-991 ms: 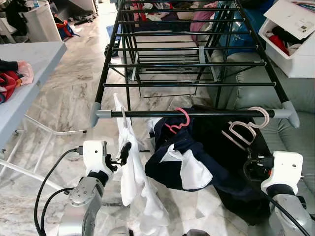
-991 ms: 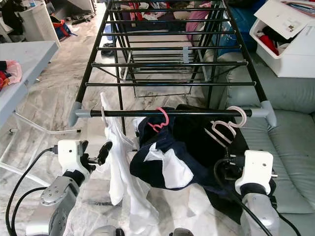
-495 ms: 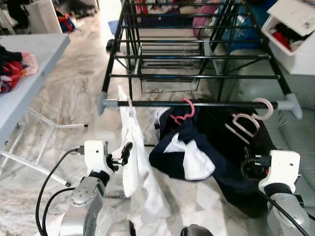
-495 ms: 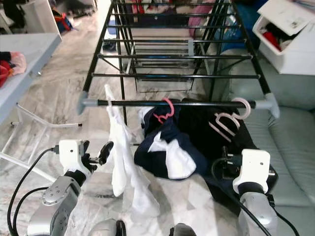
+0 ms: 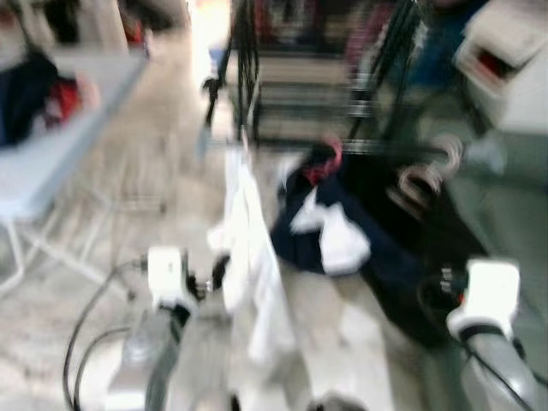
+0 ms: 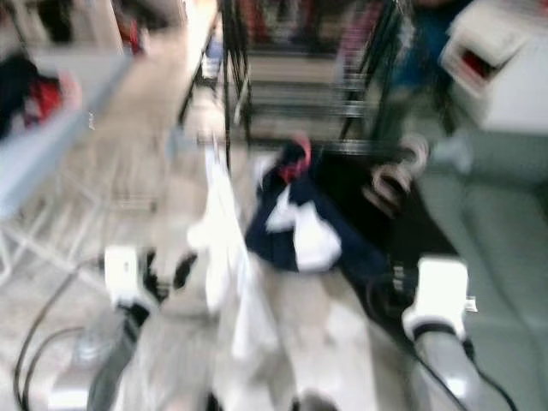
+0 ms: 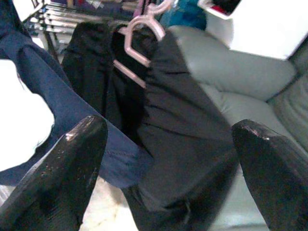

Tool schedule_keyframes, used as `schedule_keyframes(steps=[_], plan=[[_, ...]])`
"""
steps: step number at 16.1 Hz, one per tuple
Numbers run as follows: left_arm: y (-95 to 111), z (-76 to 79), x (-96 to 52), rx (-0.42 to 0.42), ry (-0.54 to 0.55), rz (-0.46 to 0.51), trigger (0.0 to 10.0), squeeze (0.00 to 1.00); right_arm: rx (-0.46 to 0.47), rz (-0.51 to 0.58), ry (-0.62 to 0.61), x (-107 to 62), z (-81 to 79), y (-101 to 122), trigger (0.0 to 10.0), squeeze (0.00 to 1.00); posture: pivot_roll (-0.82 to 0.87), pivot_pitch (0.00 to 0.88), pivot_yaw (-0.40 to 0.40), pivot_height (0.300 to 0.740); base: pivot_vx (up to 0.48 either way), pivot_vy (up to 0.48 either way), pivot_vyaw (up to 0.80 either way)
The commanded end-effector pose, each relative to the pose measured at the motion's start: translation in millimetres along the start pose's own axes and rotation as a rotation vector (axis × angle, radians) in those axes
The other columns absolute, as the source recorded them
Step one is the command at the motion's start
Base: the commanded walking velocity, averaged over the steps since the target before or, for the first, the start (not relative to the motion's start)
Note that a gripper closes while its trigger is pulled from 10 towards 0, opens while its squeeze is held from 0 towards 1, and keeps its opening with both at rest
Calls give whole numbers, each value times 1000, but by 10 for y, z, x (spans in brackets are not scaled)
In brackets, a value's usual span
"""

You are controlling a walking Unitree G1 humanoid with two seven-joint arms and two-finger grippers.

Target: Hang hanger

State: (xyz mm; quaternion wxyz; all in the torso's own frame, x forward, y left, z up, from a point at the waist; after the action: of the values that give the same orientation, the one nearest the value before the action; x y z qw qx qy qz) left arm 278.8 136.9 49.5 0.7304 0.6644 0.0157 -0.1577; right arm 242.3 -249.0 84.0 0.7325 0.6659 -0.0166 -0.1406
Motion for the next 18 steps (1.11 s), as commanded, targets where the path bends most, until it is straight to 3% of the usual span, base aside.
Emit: schedule_keyframes(steps=[1,6,12,18], plan=[[18,-4,2,2,3,6,10000,0,-9,2,-5,1,16,9,10000,0,-80,0,38,740,-296,0,0],[94,0,122,-8,0,29,10000,0,9,24,-9,110,-31,54,10000,0,-82,0,46,740,-58,0,0],[82,-35,101,31,24,46,10000,0,11,16,0,89,-64,1,10000,0,-77,0,50,740,0,0,0],[-60,-355,-62,97,110,7,10000,0,47,-7,62,78,-148,-104,10000,0,-52,0,38,740,0,0,0]])
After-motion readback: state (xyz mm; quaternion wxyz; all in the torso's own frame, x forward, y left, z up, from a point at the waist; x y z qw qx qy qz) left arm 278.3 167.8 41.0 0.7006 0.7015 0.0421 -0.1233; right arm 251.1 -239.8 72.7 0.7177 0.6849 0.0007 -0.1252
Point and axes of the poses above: a point about 5 cm out from each wrist's last joint towards the gripper, its own x axis pointing out of the wrist towards the gripper, its own y axis along the axis of the wrist's last joint, z = x × y, the point moved 5 cm from there along x, pointing out of the wrist towards the gripper, and after that the axes turned 4 degrees about x, right-handed, at the moved point
